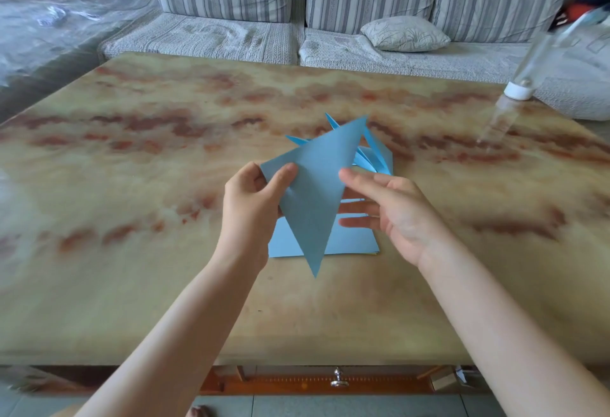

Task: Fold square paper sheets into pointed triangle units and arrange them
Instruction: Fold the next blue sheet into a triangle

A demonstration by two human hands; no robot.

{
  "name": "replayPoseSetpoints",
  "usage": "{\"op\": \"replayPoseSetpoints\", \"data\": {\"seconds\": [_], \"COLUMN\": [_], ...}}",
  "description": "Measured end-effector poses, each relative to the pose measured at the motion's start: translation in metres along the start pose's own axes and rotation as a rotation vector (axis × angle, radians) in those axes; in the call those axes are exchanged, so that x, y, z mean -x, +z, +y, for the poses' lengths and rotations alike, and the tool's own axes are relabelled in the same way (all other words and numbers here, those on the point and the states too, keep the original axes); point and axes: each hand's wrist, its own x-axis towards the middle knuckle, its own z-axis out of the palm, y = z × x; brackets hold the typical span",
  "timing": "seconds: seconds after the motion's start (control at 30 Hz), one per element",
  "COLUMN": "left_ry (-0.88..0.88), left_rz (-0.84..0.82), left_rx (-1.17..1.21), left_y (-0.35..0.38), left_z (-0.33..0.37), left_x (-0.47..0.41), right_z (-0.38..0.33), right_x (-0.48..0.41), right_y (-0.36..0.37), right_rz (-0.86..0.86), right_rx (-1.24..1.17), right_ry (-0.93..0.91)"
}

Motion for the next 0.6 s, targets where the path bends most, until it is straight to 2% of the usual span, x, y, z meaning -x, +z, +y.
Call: {"op": "replayPoseSetpoints", "data": {"seconds": [0.13,0.37,0.6], "left_ry": [-0.088,-0.216,-0.083], "left_rz": [-0.017,-0.18,-0.212], "left_rx": [0.085,-0.101,-0.303], "left_y": [0.0,-0.009,-0.011], "left_z": [0.002,0.011,0.008], "left_x": [0.001,-0.004,-0.004], "right_z": [0.003,0.001,0.001], "right_x": [-0.001,-0.001,0.003], "right_y": [0.007,0.0,0.003], "right_rz": [0.046,0.056,-0.105], "right_rx": [-0.065,0.103,0.151], "right_ry": [-0.065,-0.072,-0.08]}}
